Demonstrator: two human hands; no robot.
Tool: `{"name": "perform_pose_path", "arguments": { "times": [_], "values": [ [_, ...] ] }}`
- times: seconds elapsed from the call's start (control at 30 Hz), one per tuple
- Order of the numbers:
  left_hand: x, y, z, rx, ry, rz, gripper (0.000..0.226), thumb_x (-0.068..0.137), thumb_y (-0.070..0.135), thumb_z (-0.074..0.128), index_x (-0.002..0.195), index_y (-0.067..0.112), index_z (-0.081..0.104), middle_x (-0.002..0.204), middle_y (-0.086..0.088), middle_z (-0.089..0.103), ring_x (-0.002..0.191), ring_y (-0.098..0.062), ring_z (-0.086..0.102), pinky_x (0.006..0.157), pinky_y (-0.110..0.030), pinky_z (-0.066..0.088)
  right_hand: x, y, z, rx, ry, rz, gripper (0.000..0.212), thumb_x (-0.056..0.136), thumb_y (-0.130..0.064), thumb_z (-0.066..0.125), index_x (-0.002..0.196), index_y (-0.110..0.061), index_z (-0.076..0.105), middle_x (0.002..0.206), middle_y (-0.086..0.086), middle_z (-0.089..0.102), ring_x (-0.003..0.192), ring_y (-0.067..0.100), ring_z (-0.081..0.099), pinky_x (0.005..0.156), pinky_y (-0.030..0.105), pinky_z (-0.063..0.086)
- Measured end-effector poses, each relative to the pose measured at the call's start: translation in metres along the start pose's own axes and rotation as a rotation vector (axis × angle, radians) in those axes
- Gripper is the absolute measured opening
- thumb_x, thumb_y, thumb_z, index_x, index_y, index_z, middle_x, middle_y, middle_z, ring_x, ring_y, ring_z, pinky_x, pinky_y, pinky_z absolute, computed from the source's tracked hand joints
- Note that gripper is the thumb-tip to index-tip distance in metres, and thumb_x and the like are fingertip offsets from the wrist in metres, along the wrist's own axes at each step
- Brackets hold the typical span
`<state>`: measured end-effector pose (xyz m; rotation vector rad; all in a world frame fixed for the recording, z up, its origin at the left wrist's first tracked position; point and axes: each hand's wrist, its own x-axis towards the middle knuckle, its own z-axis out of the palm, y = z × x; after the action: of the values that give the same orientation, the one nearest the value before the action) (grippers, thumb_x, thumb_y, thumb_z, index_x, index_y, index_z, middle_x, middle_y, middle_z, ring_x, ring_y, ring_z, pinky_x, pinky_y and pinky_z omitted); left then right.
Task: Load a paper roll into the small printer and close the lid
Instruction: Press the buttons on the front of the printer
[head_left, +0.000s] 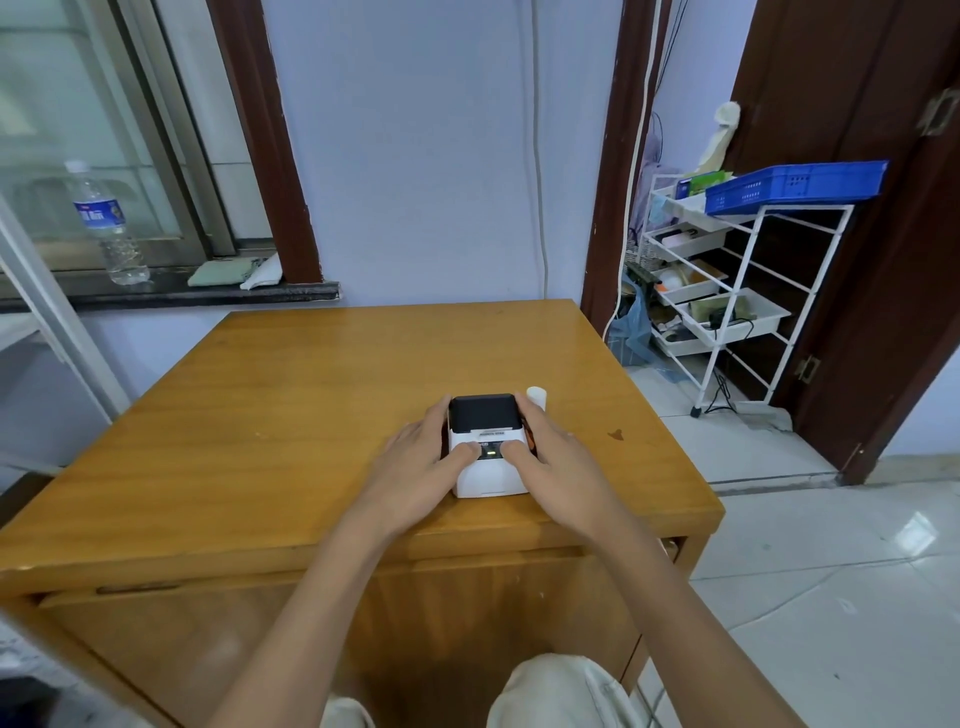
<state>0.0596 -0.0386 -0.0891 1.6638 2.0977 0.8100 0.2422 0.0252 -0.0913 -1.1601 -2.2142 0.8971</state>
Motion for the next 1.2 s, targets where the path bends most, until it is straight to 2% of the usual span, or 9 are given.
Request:
{"name": "perform_pose_path", "arguments": {
  "times": [0.23, 0.4, 0.67, 0.9, 1.2],
  "values": [
    [0.0001, 0.0008, 0.0008, 0.005, 0.007, -0.001, 0.071, 0.101, 0.044, 0.047, 0.164, 0.030, 0.016, 0.161, 0.005, 0.042, 0.147, -0.020, 0.036, 0.116, -0.039, 0.030, -0.0007, -0.0006, -0.0005, -0.014, 0.005, -0.002, 0.068, 0.105, -0.040, 0.043, 0.167, -0.032, 0.015, 0.164, -0.007, 0.042, 0.138, 0.015, 0.047, 0.107, 0.036, 0.043],
    [0.0007, 0.0007, 0.0011, 0.012, 0.000, -0.006, 0.072, 0.101, 0.045, 0.045, 0.164, 0.031, 0.014, 0.163, 0.005, 0.039, 0.148, -0.019, 0.033, 0.117, -0.039, 0.030, 0.0010, 0.0010, 0.0002, -0.018, 0.003, -0.009, 0.068, 0.105, -0.038, 0.045, 0.167, -0.032, 0.017, 0.164, -0.008, 0.041, 0.139, 0.016, 0.046, 0.103, 0.034, 0.042],
    [-0.0046, 0.0052, 0.0008, -0.011, 0.006, -0.007, 0.070, 0.102, 0.041, 0.041, 0.165, 0.028, 0.013, 0.163, 0.003, 0.038, 0.147, -0.018, 0.033, 0.111, -0.034, 0.029, 0.0013, 0.0033, 0.0007, 0.000, -0.018, -0.004, 0.077, 0.095, -0.056, 0.043, 0.166, -0.036, 0.018, 0.167, -0.011, 0.038, 0.146, 0.017, 0.044, 0.117, 0.045, 0.041],
    [-0.0055, 0.0065, -0.0004, 0.004, -0.001, -0.009, 0.070, 0.103, 0.040, 0.039, 0.166, 0.027, 0.011, 0.165, 0.003, 0.035, 0.148, -0.018, 0.032, 0.110, -0.034, 0.029, 0.0010, 0.0015, 0.0000, -0.027, -0.018, -0.007, 0.075, 0.098, -0.055, 0.043, 0.166, -0.036, 0.017, 0.167, -0.010, 0.038, 0.146, 0.018, 0.044, 0.116, 0.046, 0.041],
    [-0.0065, 0.0067, -0.0008, 0.026, -0.006, -0.014, 0.071, 0.103, 0.041, 0.036, 0.166, 0.027, 0.007, 0.160, -0.001, 0.041, 0.144, -0.019, 0.036, 0.110, -0.036, 0.032, 0.0002, 0.0012, -0.0006, -0.059, -0.003, -0.041, 0.066, 0.105, -0.046, 0.047, 0.165, -0.034, 0.021, 0.162, -0.012, 0.044, 0.140, 0.016, 0.049, 0.107, 0.035, 0.042]
  ]
}}
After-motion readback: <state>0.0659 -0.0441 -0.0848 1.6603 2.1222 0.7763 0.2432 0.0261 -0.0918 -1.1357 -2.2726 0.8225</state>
